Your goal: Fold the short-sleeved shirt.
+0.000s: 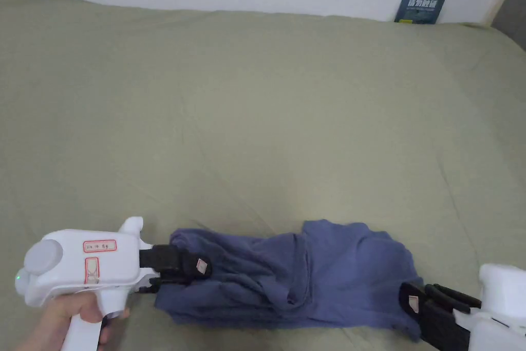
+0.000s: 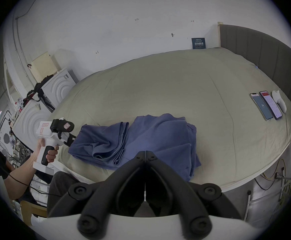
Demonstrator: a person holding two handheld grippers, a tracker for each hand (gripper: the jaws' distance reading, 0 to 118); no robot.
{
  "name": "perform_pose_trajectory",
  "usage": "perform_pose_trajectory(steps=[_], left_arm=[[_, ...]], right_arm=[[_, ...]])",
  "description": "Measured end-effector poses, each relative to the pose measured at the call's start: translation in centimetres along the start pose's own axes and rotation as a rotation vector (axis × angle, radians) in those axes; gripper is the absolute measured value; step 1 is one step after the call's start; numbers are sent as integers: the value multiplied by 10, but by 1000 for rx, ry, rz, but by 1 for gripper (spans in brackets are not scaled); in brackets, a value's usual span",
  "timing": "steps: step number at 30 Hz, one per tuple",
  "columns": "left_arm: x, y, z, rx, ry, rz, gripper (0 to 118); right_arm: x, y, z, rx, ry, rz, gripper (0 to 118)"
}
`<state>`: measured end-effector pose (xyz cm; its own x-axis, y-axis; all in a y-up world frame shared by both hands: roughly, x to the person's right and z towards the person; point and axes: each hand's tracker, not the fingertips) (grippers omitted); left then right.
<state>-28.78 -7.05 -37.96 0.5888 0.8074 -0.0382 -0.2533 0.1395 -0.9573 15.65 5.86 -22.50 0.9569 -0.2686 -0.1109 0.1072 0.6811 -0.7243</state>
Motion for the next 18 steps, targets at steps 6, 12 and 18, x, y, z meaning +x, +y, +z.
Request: perform_pose_trajectory(steps=[6, 12, 18], left_arm=[[-7, -4, 23, 19, -60, 35, 11], [-11, -15, 83, 137, 37, 29, 11], [-5, -23, 166, 256, 256, 30, 11]], right_arm=[[5, 2, 9, 12, 2, 7, 0], [6, 4, 17, 41, 14, 9, 0], [1, 6, 20, 49, 36, 44, 0]])
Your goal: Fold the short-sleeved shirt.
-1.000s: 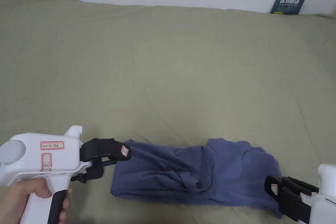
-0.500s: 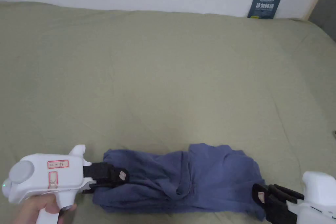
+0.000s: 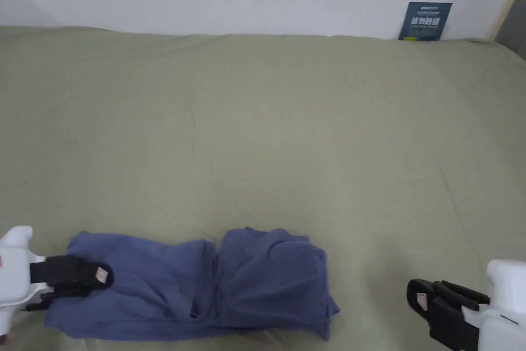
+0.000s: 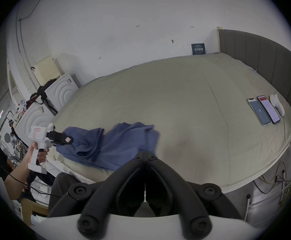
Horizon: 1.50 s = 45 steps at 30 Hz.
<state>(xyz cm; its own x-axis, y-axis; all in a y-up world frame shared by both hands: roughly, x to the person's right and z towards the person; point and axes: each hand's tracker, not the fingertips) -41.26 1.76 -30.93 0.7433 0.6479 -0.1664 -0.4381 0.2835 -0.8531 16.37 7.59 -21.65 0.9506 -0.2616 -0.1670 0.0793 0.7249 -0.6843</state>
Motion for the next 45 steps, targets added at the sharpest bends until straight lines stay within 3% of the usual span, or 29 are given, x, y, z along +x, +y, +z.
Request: perform_pose_trajectory(steps=[3, 11, 14, 21, 26, 27, 28, 29, 30, 35, 38, 42, 44, 45], left_arm=[[30, 4, 16, 4, 168, -54, 11], [151, -3, 7, -8, 451, -254, 11], [200, -15, -14, -6, 585, -406, 11], [274, -54, -103, -55, 714, -651, 11], [299, -93, -181, -143, 663, -676, 12], [301, -101, -195, -138, 664, -667, 27], [300, -106, -209, -144, 654, -662, 63], [299, -110, -220, -141, 626, -631, 108], [295, -114, -230, -159, 600, -581, 115], [298, -135, -235, -177, 568, -612, 116], [297, -125, -203, -120, 443, -512, 115], [286, -89, -124, -27, 250, -429, 103], [273, -70, -97, 41, 226, -406, 85], [266, -63, -88, 57, 220, -403, 40]], right_arm=[[-3, 0, 0, 1, 15, 9, 0], [-1, -5, 8, 2, 33, 21, 0], [5, -5, 11, 8, 35, 23, 0], [11, -7, 16, 18, 44, 18, 0], [20, -11, 17, 17, 44, -4, 0], [22, -11, 18, 16, 41, -9, 0], [24, -11, 19, 17, 37, -15, 0], [26, -11, 20, 19, 33, -21, 0], [28, -10, 22, 18, 31, -26, 0], [36, -10, 26, 20, 8, -44, 0], [38, -11, 26, 22, -4, -54, 0], [37, -13, 23, 14, 0, -59, 0], [34, -14, 22, 11, 7, -55, 0], [32, -14, 20, 10, 11, -54, 0]])
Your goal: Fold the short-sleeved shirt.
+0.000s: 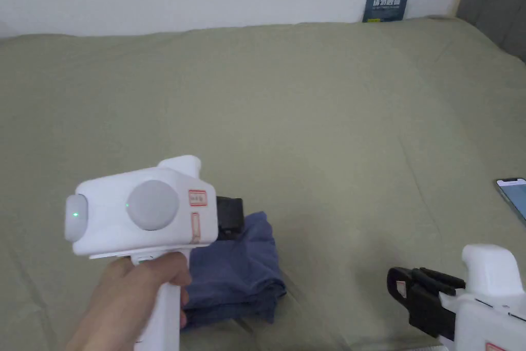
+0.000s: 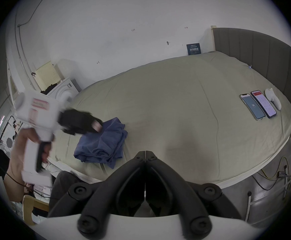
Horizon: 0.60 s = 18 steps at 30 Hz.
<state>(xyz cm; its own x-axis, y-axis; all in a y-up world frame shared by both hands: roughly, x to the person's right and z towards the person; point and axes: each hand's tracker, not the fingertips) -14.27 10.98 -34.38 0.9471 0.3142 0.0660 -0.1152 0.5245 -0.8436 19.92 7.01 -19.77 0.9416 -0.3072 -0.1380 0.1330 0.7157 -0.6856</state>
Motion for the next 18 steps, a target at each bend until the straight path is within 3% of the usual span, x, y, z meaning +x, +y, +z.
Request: perform_pose_trajectory(steps=[1, 2, 4, 8, 11, 14, 18], left_arm=[[-11, 3, 2, -11, 31, -34, 0], [-22, 3, -2, 27, 12, 28, 0], [-38, -4, -13, -52, 7, 23, 0], [-53, -17, -56, -203, -312, 229, 0], [-40, -27, -100, -258, -432, 263, 0], [-21, -44, -142, -318, -503, 311, 0], [-8, -61, -167, -381, -403, 245, 0]], right_arm=[[-1, 0, -2, -1, 4, 1, 0], [-3, 0, -3, -1, 7, 1, 0], [-6, -1, -5, -1, 16, -2, 0], [-11, -2, -7, -8, 21, -1, 0], [-11, -2, -6, -17, 12, 2, 0], [-9, -2, -2, -18, -1, -13, 0], [-6, 0, -2, -35, -30, -4, 0]])
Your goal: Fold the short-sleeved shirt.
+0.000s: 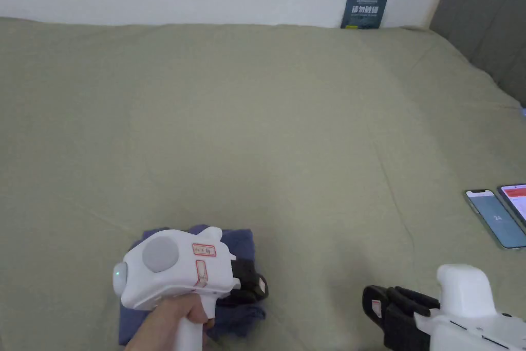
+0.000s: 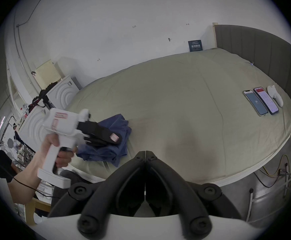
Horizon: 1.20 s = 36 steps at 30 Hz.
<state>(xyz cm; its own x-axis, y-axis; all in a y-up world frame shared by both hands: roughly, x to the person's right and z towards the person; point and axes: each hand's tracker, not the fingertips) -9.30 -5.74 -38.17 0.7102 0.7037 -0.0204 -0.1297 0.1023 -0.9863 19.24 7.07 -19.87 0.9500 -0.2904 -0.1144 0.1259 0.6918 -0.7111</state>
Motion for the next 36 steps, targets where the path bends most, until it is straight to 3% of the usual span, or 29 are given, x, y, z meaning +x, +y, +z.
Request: perform_pose_trajectory(steps=[3, 6, 8, 15, 17, 22, 25, 28, 30, 31, 32, 34, 36], left_arm=[[1, 5, 13, 24, -23, -11, 0], [6, 6, 56, 111, -42, -130, 0], [0, 6, 93, 152, -50, -138, 0], [-58, 8, 189, 266, 77, -99, 0], [-74, 8, 196, 273, 112, -74, 0], [-105, 7, 196, 263, 121, -25, 0], [-121, 7, 193, 244, 130, -9, 0], [-127, 8, 191, 209, 52, -25, 0], [-129, 11, 187, 189, 6, -36, 1], [-130, 13, 184, 184, -9, -36, 7], [-128, 14, 181, 172, -38, -42, 25], [-130, 19, 174, 166, -101, -9, 51], [-130, 23, 159, 128, -138, 3, 118]], right_arm=[[-4, 6, -8, -14, -3, 13, 0], [-14, 14, -21, -25, 25, 32, 0], [-23, 20, -34, -36, 59, 43, 0], [-60, 43, -128, -172, 274, 31, 0], [-64, 45, -162, -240, 357, -3, 0], [-55, 34, -237, -399, 634, -183, 0], [-34, 25, -262, -424, 652, -217, 0], [-5, 18, -269, -423, 706, -386, 0], [3, 16, -268, -421, 696, -383, 0], [4, 16, -267, -417, 702, -386, 0], [3, 16, -268, -418, 710, -388, 0], [-3, 16, -266, -414, 704, -386, 0], [-1, 15, -266, -412, 704, -396, 0]])
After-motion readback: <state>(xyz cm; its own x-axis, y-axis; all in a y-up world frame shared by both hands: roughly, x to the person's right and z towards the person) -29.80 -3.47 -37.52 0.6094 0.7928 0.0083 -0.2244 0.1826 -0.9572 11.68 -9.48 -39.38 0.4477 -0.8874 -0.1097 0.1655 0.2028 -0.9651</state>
